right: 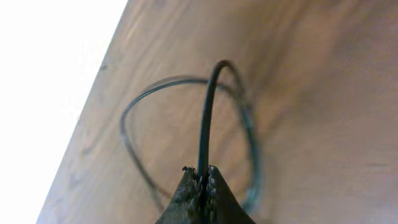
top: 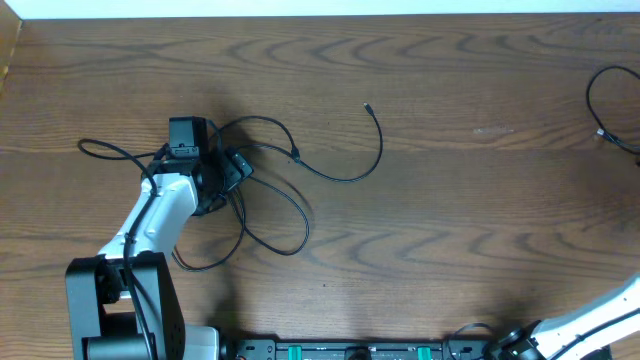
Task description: Untangle cables
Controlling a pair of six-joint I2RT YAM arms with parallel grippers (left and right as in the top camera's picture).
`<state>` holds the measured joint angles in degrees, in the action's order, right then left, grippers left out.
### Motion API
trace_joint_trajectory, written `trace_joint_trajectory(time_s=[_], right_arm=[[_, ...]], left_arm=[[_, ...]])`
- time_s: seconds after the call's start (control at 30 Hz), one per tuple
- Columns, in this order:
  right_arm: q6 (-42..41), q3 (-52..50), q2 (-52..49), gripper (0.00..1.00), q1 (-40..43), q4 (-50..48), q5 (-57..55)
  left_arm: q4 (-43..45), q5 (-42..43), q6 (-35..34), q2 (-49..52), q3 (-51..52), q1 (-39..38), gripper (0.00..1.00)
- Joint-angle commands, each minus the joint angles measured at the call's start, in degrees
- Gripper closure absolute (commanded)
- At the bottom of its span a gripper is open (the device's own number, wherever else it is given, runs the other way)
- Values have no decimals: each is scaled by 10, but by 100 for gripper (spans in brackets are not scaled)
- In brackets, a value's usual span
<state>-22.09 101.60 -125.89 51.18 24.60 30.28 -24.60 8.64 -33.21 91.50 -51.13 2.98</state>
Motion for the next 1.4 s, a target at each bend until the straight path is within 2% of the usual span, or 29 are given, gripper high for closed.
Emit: trace_joint_trajectory(time_s=[0.0,0.13,0.2,0.3,0.43,0.47,0.57,0.6,0.63,0.7,0.73,0.77,0.93,1.13,1.2,1.37], right_arm=[[-65,9,9,98,-47,0,-19],[-198,9,9,99,-91,-15,-126],[-213,9,9,97,-112,-37,-155],[-125,8,6,98,-152,-70,-199],[4,8,-5,95,-210,-59,-295],[19,8,-7,88,-221,-54,-316],[59,7,-18,49,-254,-49,-366],[70,7,-22,39,-263,-46,-375],[76,7,-23,30,-269,-43,-377],[78,7,-24,22,-280,-31,-377],[78,7,-24,9,-286,-23,-374],[78,7,-22,1,-292,-12,-362],[122,7,-9,1,-318,33,-282],[120,7,35,1,-352,82,-276],[94,7,68,1,-367,106,-302],[-89,7,158,1,-388,225,-503]], left_arm=[[-2,-8,0,3,-1,2,4],[-2,-8,0,3,-1,2,4],[-2,-8,0,3,-1,2,4],[-2,-8,0,3,-1,2,4],[-2,-8,0,3,-1,2,4],[-2,-8,0,3,-1,2,4],[-2,-8,0,3,-1,2,4],[-2,-8,0,3,-1,2,4],[-2,-8,0,3,-1,2,4],[-2,-8,0,3,-1,2,4],[-2,-8,0,3,-1,2,4],[-2,-8,0,3,-1,2,4],[-2,-8,0,3,-1,2,4],[-2,-8,0,3,-1,2,4],[-2,-8,0,3,-1,2,4],[-2,-8,0,3,-1,2,4]])
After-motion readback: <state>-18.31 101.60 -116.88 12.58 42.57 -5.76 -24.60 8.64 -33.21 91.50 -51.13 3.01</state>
